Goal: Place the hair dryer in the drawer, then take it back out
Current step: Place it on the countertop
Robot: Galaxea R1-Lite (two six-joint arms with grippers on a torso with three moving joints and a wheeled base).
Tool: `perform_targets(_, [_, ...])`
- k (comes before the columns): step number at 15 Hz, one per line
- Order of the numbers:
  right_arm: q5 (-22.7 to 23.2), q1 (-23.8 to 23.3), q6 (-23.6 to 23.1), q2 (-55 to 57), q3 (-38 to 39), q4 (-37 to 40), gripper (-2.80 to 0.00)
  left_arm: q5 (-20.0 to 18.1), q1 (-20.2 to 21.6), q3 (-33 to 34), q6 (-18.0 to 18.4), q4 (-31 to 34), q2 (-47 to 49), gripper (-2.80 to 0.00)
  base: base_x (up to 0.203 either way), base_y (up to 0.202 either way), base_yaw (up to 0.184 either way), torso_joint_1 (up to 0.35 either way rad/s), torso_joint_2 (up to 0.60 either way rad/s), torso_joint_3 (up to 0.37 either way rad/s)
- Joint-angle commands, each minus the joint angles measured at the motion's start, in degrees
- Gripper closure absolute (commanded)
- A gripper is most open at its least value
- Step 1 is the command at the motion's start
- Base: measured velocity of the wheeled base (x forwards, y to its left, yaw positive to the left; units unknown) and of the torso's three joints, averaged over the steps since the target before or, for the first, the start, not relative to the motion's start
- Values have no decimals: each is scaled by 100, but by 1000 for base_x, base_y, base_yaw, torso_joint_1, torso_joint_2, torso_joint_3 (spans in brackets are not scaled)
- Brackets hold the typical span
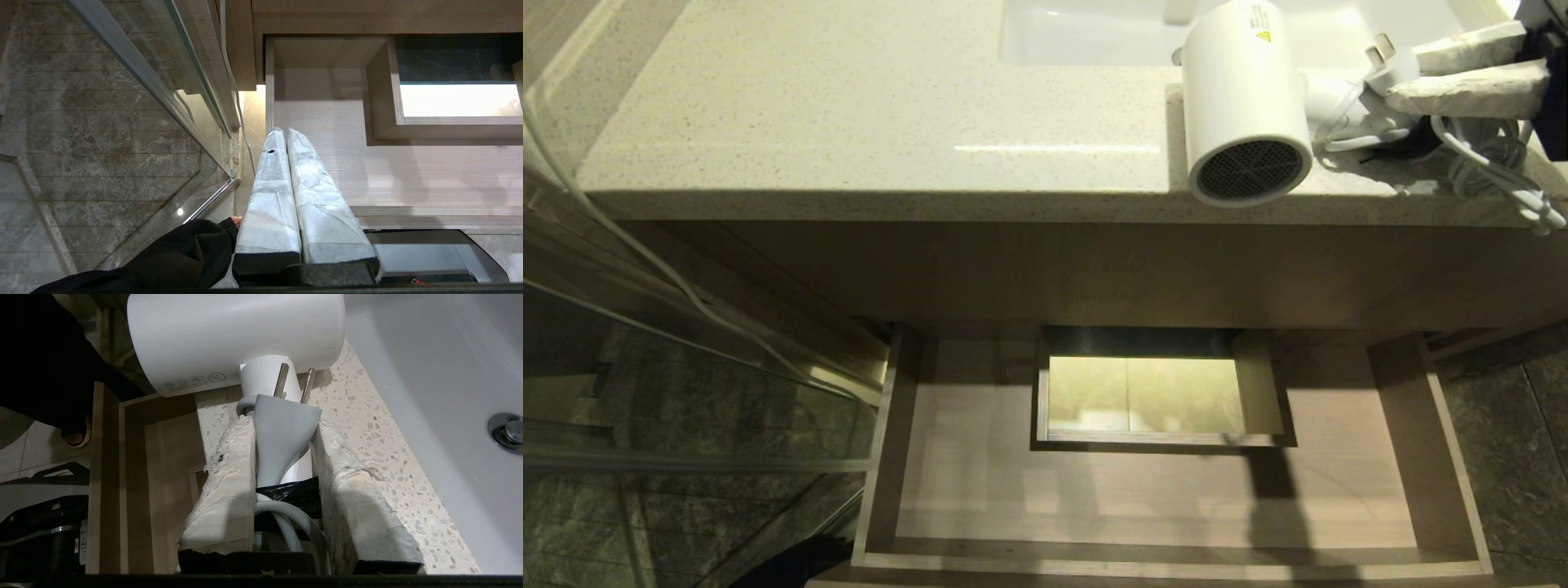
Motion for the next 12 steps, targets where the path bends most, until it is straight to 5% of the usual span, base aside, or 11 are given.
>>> perform_targets(1, [53,-62,-27,-276,55,26,0,-2,6,8,-1,0,0,0,0,0,0,0,0,0])
perform_targets(3, [53,-99,-37,-393,118,38,0,-2,-2,8,-1,0,0,0,0,0,0,0,0,0])
perform_targets(4, [34,-140,-61,-444,181,65,-280,-2,-2,1,-1,0,0,0,0,0,0,0,0,0])
perform_targets(12, [11,-319,-88,-745,335,399,-280,-2,-2,9,-1,0,0,0,0,0,0,0,0,0])
